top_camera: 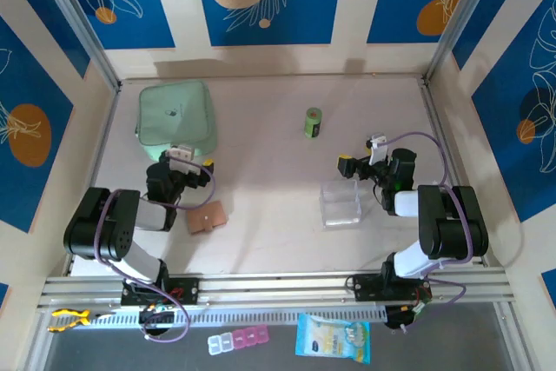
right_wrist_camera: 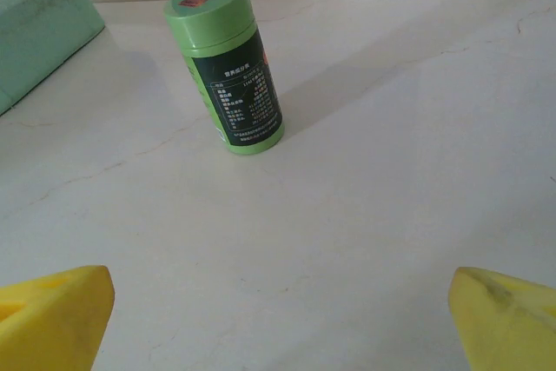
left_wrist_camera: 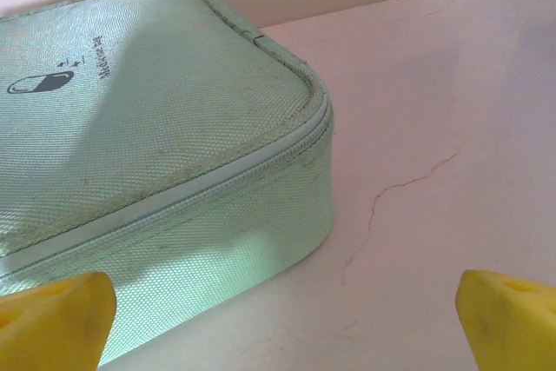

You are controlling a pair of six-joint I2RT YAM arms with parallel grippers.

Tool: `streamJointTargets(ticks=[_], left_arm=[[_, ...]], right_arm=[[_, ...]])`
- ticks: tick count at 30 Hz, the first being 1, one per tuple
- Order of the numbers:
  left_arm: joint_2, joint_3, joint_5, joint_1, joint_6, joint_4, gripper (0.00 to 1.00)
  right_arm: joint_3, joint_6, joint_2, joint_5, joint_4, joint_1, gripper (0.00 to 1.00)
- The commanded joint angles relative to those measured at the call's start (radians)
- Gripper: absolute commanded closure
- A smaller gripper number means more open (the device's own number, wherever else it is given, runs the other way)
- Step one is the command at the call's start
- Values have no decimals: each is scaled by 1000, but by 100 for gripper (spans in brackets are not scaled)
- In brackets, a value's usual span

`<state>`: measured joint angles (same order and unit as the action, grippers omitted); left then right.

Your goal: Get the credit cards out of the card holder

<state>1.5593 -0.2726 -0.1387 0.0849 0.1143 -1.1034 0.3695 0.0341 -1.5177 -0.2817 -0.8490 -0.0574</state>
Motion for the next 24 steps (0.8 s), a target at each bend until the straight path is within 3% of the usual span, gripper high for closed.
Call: streamJointTargets(ticks=[1,10,15,24], left_arm=[[1,10,-27,-12,12,-39,0],[1,-1,-3,-13,4,-18,0],[-1,-85,76,-15,-28,145,0],[1,-83,79,-18,-31,133,0]], right_arm=[[13,-11,5,-18,-11,-2,1],[15,-10,4,-20,-9,-5,1],[16,-10,4,-21,-10,-5,1],[17,-9,3,-22,-9,-7,1]])
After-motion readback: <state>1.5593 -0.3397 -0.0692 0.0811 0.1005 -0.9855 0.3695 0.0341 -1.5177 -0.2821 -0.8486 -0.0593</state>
